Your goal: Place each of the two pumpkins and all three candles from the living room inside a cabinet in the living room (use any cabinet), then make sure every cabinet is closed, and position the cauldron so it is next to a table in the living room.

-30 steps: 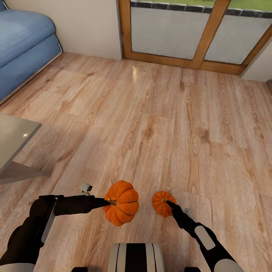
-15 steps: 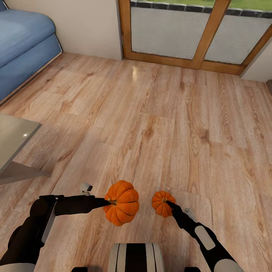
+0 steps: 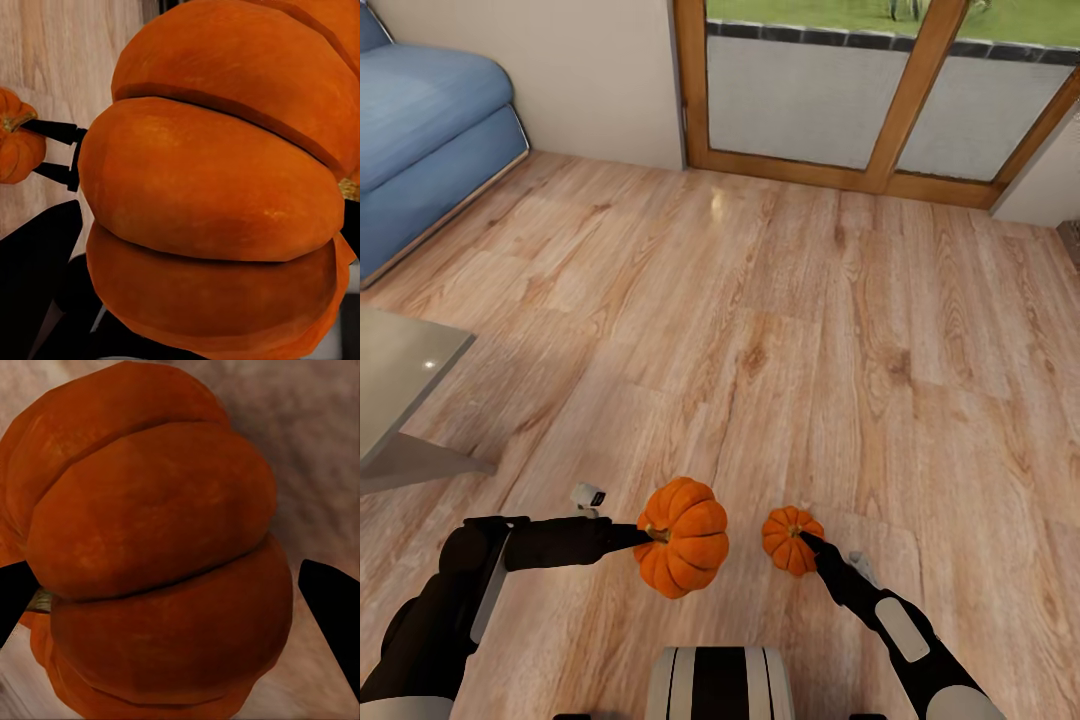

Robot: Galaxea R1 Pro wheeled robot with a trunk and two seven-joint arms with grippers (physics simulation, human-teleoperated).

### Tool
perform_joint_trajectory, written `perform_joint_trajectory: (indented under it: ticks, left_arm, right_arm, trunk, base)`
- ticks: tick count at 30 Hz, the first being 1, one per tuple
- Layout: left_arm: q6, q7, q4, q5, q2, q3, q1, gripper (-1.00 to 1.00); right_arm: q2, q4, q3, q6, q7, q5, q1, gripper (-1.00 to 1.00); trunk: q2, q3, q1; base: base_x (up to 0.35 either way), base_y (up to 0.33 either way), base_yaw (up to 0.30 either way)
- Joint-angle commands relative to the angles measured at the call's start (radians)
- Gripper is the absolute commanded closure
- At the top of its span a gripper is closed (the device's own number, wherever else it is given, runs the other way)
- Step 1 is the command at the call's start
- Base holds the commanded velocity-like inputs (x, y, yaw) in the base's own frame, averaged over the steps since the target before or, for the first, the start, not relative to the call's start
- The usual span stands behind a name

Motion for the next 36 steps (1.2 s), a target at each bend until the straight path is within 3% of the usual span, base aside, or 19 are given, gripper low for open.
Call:
perform_joint_trajectory:
  ticks: [1,22,25,26,29,30,32,36]
  left_arm:
    - [0.012,-0.004,0.000,0.000,0.000,0.000,0.000,1.00]
    - [0.012,0.008,0.002,-0.008,0.000,0.000,0.000,1.00]
    - [0.012,0.025,0.003,-0.008,0.000,0.000,0.000,1.00]
    - [0.010,0.049,0.026,-0.008,0.000,0.001,0.000,1.00]
    - [0.007,0.116,0.032,-0.008,0.001,0.005,0.000,1.00]
    - [0.007,0.133,0.033,-0.008,0.002,0.007,0.000,1.00]
    - [0.008,0.193,0.034,-0.008,0.002,0.008,0.000,1.00]
    - [0.009,0.267,0.037,-0.008,0.002,0.009,-0.001,1.00]
  right_arm:
    - [0.000,0.000,-0.005,0.008,0.002,-0.004,0.000,1.00]
    - [0.000,-0.006,-0.007,0.010,0.002,-0.006,0.001,1.00]
    - [0.000,-0.006,-0.011,0.010,0.003,-0.006,0.000,1.00]
    - [-0.019,-0.006,-0.017,0.016,-0.001,-0.016,0.000,1.00]
    - [-0.021,-0.017,-0.018,0.020,-0.003,-0.017,-0.001,1.00]
    - [-0.021,-0.038,-0.017,0.036,-0.004,-0.017,0.000,1.00]
    - [-0.020,-0.198,-0.016,0.132,-0.025,-0.010,-0.004,1.00]
    - [-0.019,-0.382,-0.014,0.201,-0.170,-0.008,0.031,1.00]
  trunk:
    - [0.000,0.003,-0.001]
    - [0.005,0.085,-0.010]
    - [0.006,0.096,-0.011]
    - [0.006,0.100,-0.012]
    - [0.007,0.112,-0.013]
    - [0.007,0.116,-0.014]
    - [0.007,0.123,-0.014]
    - [0.008,0.139,-0.016]
  base:
    - [0.000,0.000,0.000]
    - [0.000,0.000,0.000]
    - [0.000,0.000,0.000]
    - [0.000,0.000,0.000]
    - [0.000,0.000,0.000]
    - [0.000,0.000,0.000]
    - [0.000,0.000,0.000]
    - [0.000,0.000,0.000]
